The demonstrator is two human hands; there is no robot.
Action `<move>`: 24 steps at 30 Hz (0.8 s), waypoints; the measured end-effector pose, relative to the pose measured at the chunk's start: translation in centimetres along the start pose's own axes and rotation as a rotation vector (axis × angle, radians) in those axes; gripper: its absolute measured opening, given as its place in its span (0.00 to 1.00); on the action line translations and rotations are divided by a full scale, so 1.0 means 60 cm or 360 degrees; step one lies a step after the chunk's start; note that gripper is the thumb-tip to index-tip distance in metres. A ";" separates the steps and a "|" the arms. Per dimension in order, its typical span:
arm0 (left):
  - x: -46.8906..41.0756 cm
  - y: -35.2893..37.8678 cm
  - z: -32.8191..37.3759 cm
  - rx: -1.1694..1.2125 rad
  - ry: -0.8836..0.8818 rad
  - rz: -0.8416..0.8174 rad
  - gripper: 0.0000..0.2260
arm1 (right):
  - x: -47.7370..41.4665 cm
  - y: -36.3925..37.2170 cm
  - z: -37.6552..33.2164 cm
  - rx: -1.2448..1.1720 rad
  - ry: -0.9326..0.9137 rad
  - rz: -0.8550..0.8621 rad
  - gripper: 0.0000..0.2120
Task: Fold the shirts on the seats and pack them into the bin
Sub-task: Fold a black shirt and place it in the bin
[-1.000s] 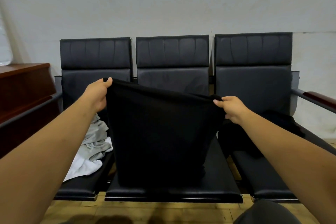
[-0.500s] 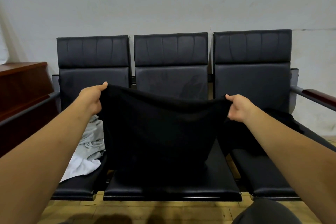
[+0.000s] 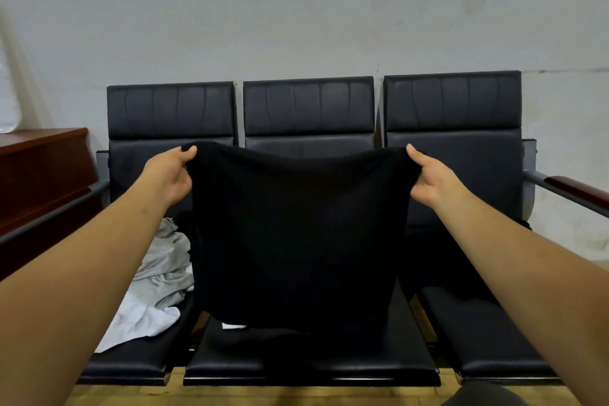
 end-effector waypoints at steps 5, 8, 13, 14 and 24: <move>-0.034 0.000 0.014 -0.0283 0.0053 0.0155 0.09 | -0.031 -0.033 -0.031 0.0190 -0.0019 0.0399 0.20; -0.056 -0.009 0.009 -0.0381 0.0072 0.0232 0.18 | -0.065 -0.043 -0.026 0.0256 0.0079 0.0473 0.14; -0.119 -0.008 -0.027 -0.0426 0.0048 0.0298 0.22 | -0.128 -0.030 -0.010 0.0359 0.0121 0.0395 0.12; -0.138 -0.007 -0.031 -0.0459 0.0041 0.0305 0.22 | -0.143 -0.022 -0.013 0.0396 0.0102 0.0352 0.13; -0.208 0.089 0.053 -0.0351 0.0416 0.0115 0.05 | -0.205 0.061 -0.173 0.0053 -0.0458 0.0195 0.05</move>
Point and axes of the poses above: each hand's wrist, its own x-axis away from the middle knuckle, its own y-axis out of the palm, z = x × y, the point moved 6 cm from there along -x, towards the middle knuckle, and after that the axes turned 11 degrees about x, right-handed, at the moved point
